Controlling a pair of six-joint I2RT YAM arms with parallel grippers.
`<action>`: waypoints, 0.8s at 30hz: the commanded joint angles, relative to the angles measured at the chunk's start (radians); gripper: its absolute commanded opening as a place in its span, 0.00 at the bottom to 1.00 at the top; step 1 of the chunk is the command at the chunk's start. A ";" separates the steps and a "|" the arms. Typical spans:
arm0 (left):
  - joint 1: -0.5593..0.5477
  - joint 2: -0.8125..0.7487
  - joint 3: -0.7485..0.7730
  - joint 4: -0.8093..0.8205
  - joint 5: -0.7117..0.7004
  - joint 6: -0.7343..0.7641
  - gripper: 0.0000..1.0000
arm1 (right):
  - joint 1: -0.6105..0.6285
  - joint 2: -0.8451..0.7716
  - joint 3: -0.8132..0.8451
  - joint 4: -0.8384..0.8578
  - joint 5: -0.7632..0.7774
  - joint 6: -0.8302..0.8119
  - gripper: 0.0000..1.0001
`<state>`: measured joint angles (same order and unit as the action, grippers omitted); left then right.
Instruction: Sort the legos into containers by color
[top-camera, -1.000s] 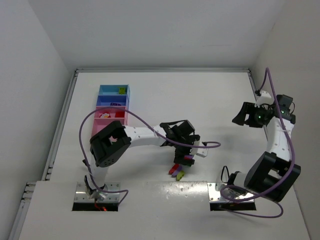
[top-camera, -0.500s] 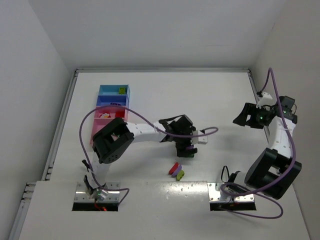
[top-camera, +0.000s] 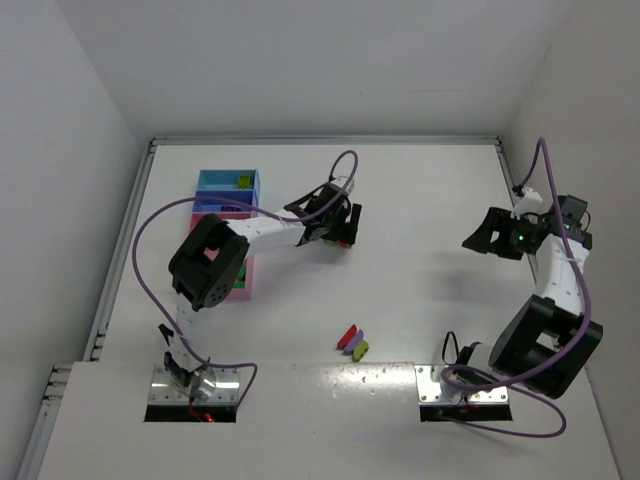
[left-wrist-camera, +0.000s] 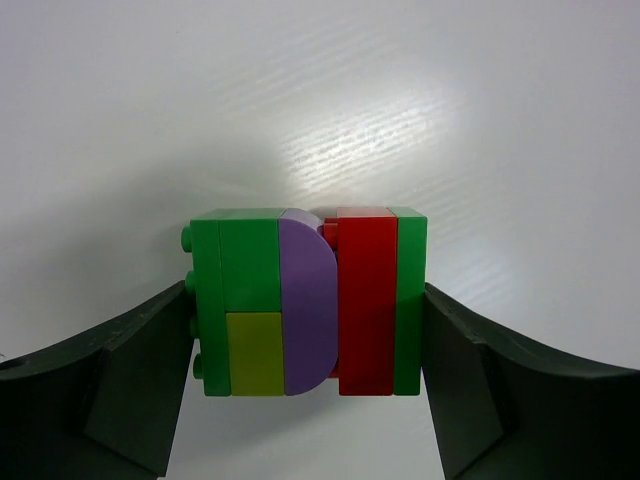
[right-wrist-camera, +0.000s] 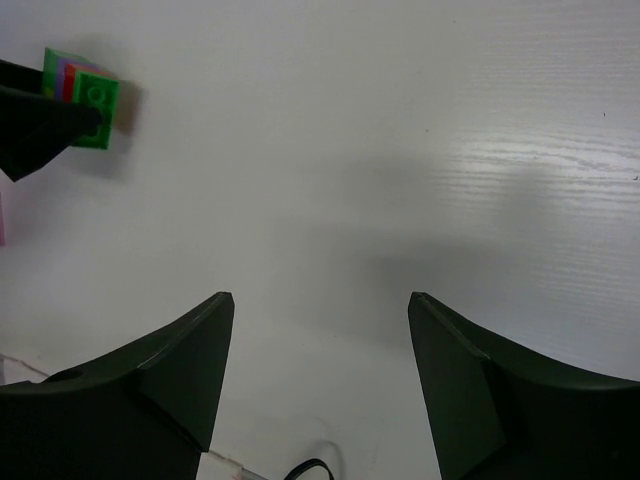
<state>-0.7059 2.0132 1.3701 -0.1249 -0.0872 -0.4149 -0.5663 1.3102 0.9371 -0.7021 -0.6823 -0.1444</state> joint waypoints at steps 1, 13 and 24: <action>-0.021 0.019 0.055 -0.001 -0.126 -0.249 0.05 | 0.005 -0.008 -0.001 0.036 -0.037 0.012 0.71; -0.021 0.079 0.073 -0.022 -0.111 -0.375 0.46 | 0.005 0.001 -0.001 0.036 -0.037 0.022 0.71; -0.086 -0.014 0.101 -0.024 -0.172 -0.039 1.00 | 0.023 0.001 0.008 0.036 -0.056 0.031 0.71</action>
<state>-0.7761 2.0739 1.4448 -0.1493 -0.2211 -0.5327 -0.5518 1.3102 0.9367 -0.6891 -0.7033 -0.1223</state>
